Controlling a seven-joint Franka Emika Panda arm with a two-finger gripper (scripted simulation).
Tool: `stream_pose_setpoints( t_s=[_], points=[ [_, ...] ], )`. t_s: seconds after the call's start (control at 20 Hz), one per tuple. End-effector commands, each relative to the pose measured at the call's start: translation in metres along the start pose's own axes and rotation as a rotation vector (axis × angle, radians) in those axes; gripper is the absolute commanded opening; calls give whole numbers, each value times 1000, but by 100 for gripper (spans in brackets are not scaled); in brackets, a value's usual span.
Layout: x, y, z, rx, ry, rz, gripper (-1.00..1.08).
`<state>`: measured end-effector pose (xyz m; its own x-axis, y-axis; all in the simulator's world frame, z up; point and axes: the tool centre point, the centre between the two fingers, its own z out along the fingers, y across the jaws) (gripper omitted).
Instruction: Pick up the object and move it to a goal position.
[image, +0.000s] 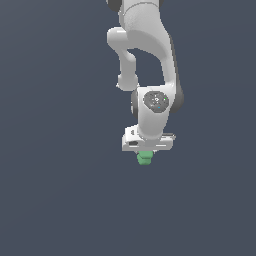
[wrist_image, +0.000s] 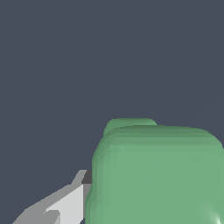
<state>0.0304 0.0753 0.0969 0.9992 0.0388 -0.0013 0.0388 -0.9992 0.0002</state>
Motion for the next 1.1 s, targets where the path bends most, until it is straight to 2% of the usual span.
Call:
stream_pose_setpoints(
  t_s=[0.0, 1.05],
  points=[
    [-4, -10, -20, 0, 1, -1, -100],
    [-46, -125, -245, -2, 1, -1, -100]
  ],
)
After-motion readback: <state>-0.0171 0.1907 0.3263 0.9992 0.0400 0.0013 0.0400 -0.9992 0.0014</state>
